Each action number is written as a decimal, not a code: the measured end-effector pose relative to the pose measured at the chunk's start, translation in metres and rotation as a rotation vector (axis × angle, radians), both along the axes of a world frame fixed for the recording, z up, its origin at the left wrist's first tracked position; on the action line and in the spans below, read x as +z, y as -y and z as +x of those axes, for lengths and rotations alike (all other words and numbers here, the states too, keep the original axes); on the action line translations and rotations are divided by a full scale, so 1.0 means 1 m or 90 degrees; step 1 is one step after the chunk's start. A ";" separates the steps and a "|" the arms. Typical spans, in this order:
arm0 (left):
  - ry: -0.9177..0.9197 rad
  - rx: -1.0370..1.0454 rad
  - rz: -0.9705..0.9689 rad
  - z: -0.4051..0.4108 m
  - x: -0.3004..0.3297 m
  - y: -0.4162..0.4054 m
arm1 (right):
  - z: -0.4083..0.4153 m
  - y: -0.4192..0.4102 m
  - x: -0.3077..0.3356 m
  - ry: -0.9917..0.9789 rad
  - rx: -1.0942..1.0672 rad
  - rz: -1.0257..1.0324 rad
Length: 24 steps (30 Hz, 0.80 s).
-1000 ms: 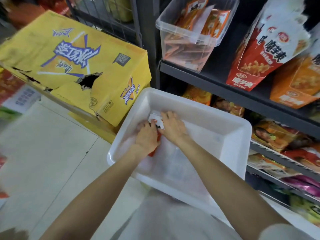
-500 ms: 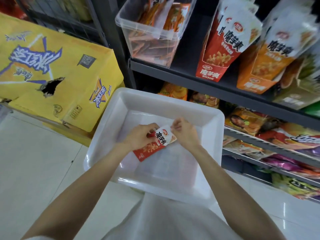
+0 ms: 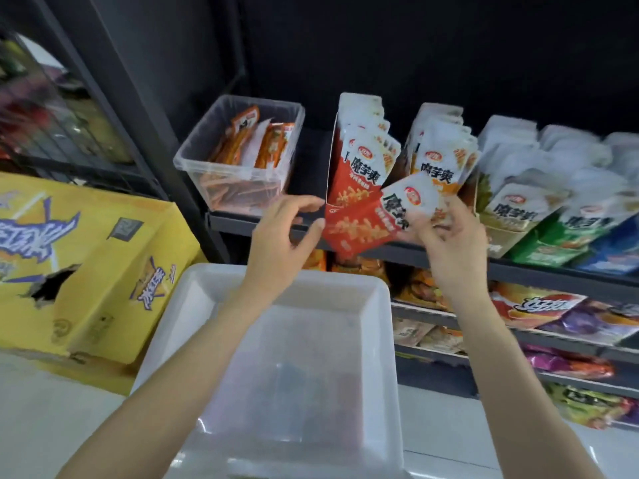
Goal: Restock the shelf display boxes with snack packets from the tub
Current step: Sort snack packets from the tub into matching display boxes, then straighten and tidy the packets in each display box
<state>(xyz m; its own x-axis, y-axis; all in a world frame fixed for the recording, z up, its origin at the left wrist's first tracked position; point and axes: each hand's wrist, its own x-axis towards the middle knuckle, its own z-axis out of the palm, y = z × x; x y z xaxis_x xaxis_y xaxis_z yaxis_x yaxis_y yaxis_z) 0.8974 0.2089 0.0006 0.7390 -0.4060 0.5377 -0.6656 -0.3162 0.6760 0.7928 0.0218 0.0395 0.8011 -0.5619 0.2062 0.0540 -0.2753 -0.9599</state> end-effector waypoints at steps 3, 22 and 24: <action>0.067 0.015 0.136 0.037 0.000 0.020 | 0.019 0.018 0.023 0.112 -0.132 -0.050; -0.025 -0.058 0.278 0.057 -0.008 0.026 | 0.096 0.013 -0.005 -0.120 -0.065 -0.679; -0.036 -0.046 0.264 0.053 -0.007 0.022 | 0.084 0.012 -0.008 -0.042 -0.083 -0.542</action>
<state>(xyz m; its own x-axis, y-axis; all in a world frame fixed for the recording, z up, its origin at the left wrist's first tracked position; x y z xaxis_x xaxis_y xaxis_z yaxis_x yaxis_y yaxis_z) 0.9503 0.1870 -0.0064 0.7245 -0.6312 0.2769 -0.6611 -0.5229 0.5381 0.8772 0.0103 0.0315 0.7660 -0.3249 0.5546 -0.0761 -0.9026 -0.4236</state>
